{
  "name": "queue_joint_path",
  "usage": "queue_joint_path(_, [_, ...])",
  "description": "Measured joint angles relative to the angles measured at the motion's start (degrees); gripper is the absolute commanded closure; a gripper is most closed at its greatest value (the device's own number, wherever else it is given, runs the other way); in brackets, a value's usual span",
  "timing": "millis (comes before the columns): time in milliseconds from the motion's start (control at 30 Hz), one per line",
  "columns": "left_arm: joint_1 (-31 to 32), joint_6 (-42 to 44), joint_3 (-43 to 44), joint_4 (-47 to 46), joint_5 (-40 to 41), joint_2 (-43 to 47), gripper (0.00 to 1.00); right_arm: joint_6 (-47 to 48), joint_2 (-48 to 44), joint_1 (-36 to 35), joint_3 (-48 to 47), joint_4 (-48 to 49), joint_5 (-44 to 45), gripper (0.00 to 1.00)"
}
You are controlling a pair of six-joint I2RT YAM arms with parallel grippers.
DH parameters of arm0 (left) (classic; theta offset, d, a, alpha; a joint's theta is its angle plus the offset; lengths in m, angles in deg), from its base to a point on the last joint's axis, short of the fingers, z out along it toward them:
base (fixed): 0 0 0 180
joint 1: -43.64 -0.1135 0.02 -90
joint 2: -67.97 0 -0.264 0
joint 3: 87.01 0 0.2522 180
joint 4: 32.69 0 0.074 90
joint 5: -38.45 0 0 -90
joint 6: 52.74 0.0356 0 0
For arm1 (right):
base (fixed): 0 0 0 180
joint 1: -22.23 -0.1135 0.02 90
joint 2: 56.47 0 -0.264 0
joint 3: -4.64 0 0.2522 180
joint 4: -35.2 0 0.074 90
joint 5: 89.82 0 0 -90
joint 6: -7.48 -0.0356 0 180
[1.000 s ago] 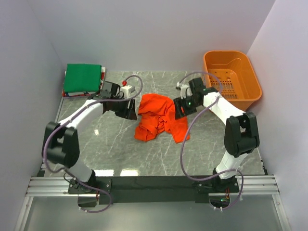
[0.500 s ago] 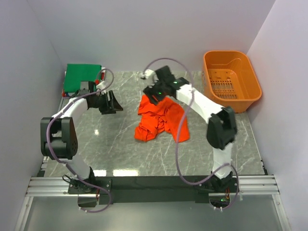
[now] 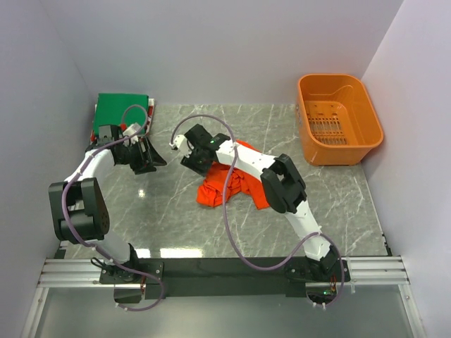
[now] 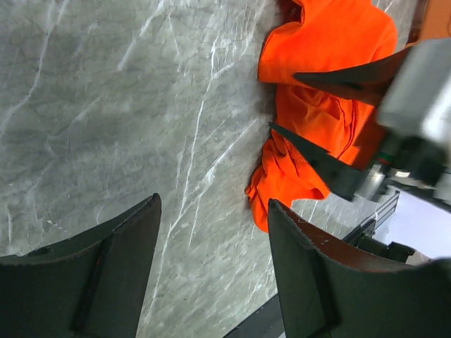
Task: Fold and stack the t-shirts
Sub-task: Flatten the tshirt out
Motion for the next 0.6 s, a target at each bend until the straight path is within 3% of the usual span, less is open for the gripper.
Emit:
queue_joint_path(300, [0.0, 0.6, 0.0, 1.3, -0.7, 0.0, 0.32, 0.3, 4.0, 0.5, -1.0, 1.1, 4.6, 0.56])
queue_joint_path(333, [0.0, 0.6, 0.0, 1.3, -0.9, -0.1, 0.32, 0.3, 4.0, 0.7, -1.2, 1.2, 4.8, 0.60])
queue_joint_path(433, [0.0, 0.6, 0.0, 1.4, -1.6, -0.3, 0.33, 0.4, 4.2, 1.1, -1.6, 1.0, 4.8, 0.93])
queue_joint_path(467, [0.0, 0.6, 0.0, 1.4, -1.7, -0.3, 0.33, 0.4, 4.5, 1.2, -1.9, 0.8, 4.7, 1.00])
queue_joint_path(600, [0.3, -0.1, -0.4, 0.2, -2.6, -0.8, 0.34, -0.4, 5.1, 2.0, -3.6, -0.8, 4.2, 1.00])
